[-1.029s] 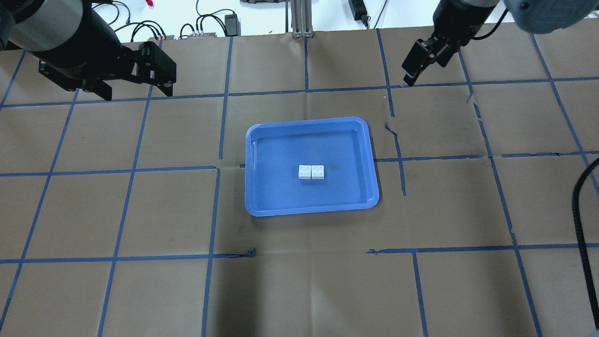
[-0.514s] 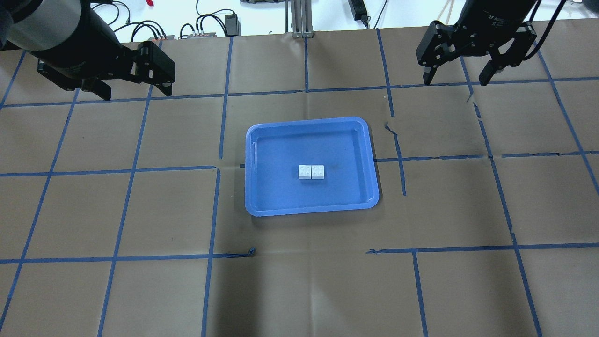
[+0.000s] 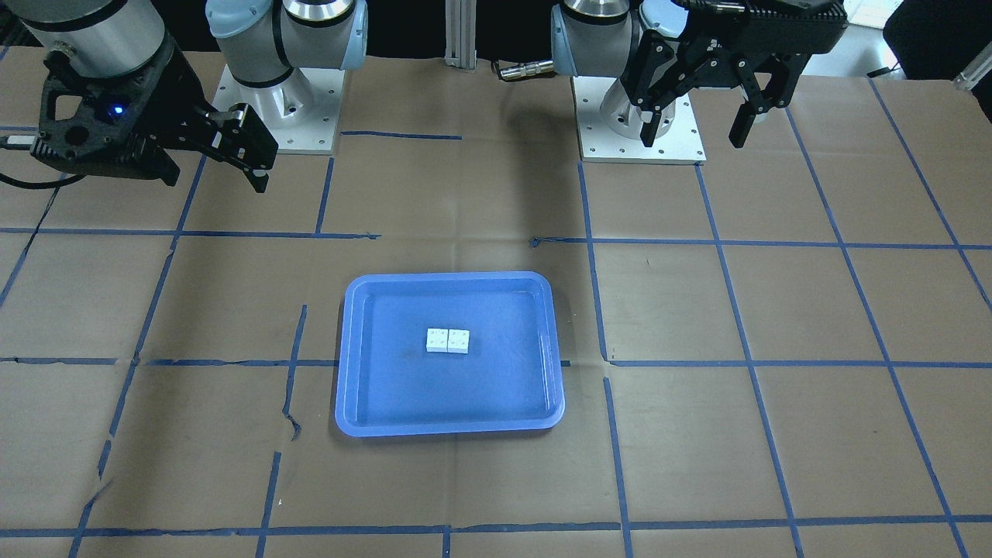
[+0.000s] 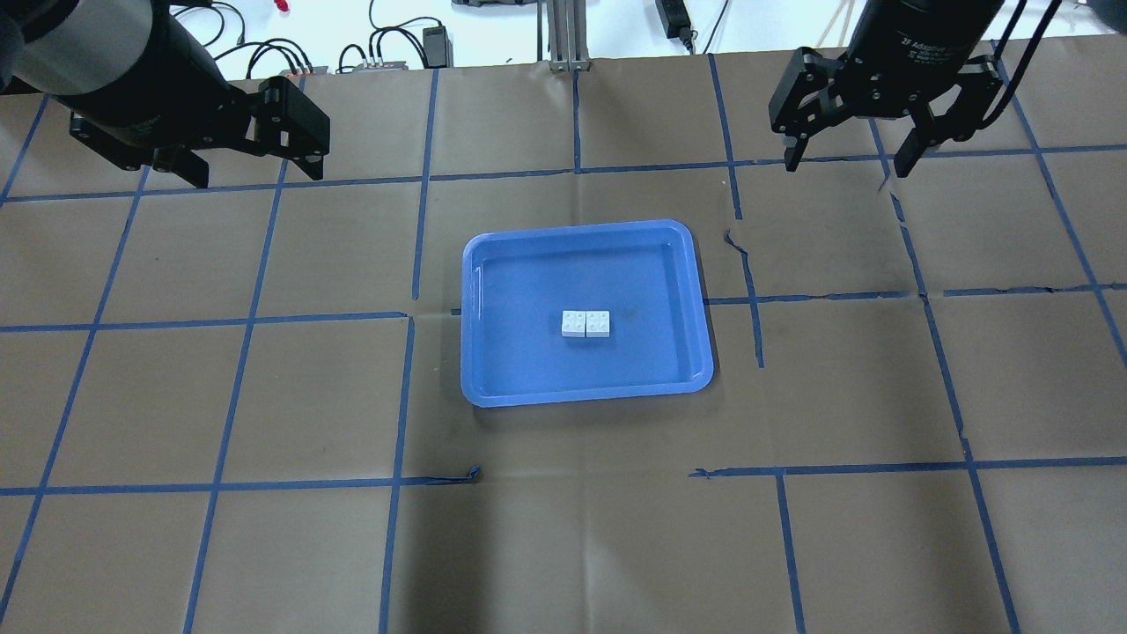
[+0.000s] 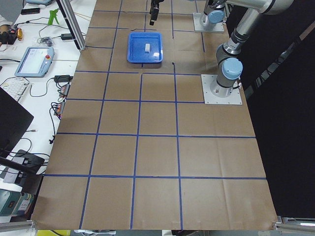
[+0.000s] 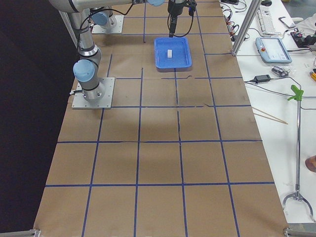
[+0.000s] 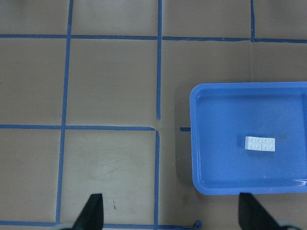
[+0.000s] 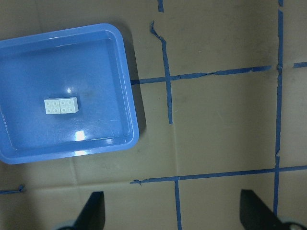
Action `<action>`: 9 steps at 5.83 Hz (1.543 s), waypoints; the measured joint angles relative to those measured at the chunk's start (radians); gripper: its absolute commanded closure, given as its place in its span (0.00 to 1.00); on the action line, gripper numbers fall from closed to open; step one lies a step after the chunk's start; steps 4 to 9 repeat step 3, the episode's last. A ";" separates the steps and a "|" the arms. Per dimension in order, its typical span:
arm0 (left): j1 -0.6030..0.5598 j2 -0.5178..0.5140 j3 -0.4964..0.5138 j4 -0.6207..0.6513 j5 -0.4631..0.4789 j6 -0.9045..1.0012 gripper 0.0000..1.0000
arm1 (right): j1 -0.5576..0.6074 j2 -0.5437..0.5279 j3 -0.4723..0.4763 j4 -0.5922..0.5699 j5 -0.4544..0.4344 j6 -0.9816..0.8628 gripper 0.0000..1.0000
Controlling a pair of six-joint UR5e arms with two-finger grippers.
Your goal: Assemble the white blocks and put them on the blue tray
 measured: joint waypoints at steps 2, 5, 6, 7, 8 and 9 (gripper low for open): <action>0.001 0.000 0.000 0.000 0.000 0.000 0.01 | 0.000 0.007 0.016 -0.010 0.000 -0.005 0.00; 0.000 0.000 -0.002 -0.001 0.000 0.000 0.01 | 0.000 0.007 0.017 -0.011 0.001 -0.006 0.00; 0.000 0.000 -0.002 -0.001 0.000 0.000 0.01 | 0.000 0.007 0.017 -0.011 0.001 -0.006 0.00; 0.000 0.000 -0.002 -0.001 0.000 0.000 0.01 | 0.000 0.007 0.017 -0.011 0.001 -0.006 0.00; 0.000 0.000 -0.002 -0.001 0.000 0.000 0.01 | 0.000 0.007 0.017 -0.011 0.001 -0.006 0.00; 0.000 0.000 -0.002 -0.001 0.000 0.000 0.01 | 0.000 0.007 0.017 -0.011 0.001 -0.006 0.00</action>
